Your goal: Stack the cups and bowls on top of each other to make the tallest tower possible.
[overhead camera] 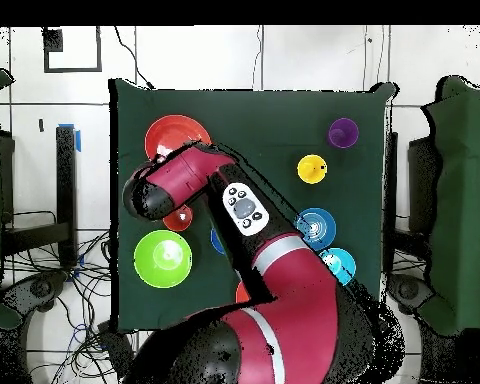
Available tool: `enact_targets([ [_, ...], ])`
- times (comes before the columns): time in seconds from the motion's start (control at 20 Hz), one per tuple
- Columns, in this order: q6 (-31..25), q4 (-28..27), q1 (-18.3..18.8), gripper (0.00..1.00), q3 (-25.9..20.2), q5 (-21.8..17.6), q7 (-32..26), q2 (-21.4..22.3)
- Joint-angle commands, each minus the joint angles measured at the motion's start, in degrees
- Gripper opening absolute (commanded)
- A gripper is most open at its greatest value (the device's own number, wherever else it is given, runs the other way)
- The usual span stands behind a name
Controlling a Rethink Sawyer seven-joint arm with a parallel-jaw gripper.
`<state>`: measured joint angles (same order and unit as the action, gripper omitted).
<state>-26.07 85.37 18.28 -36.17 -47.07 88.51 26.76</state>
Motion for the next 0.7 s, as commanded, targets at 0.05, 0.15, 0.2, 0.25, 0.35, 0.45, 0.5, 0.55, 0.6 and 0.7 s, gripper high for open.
enact_targets([
  [0.05,-1.6,-4.5,1.7,0.00,-3.2,-4.1,-13.9,-3.5],
  [0.15,-1.2,-4.3,1.8,0.00,-3.1,-4.5,-13.2,-3.2],
  [0.2,-1.0,-4.1,1.8,0.00,-2.9,-4.6,-12.7,-2.9],
  [0.25,-0.7,-3.8,1.8,0.00,-2.5,-4.8,-11.9,-2.4],
  [0.35,-0.7,-3.4,1.8,0.00,-1.8,-5.0,-10.8,-1.5],
  [0.45,-0.6,-2.9,2.1,0.00,-1.4,-5.0,-10.3,-0.6],
  [0.5,-0.7,-2.7,2.1,0.00,-1.3,-4.9,-10.2,-0.2],
  [0.55,-0.7,-2.4,2.3,0.00,-1.2,-4.9,-10.1,0.0],
  [0.6,-0.7,-2.1,2.5,0.00,-1.2,-4.9,-10.1,0.2],
  [0.7,-0.8,-1.3,2.7,0.00,-1.1,-4.7,-10.0,1.0],
])
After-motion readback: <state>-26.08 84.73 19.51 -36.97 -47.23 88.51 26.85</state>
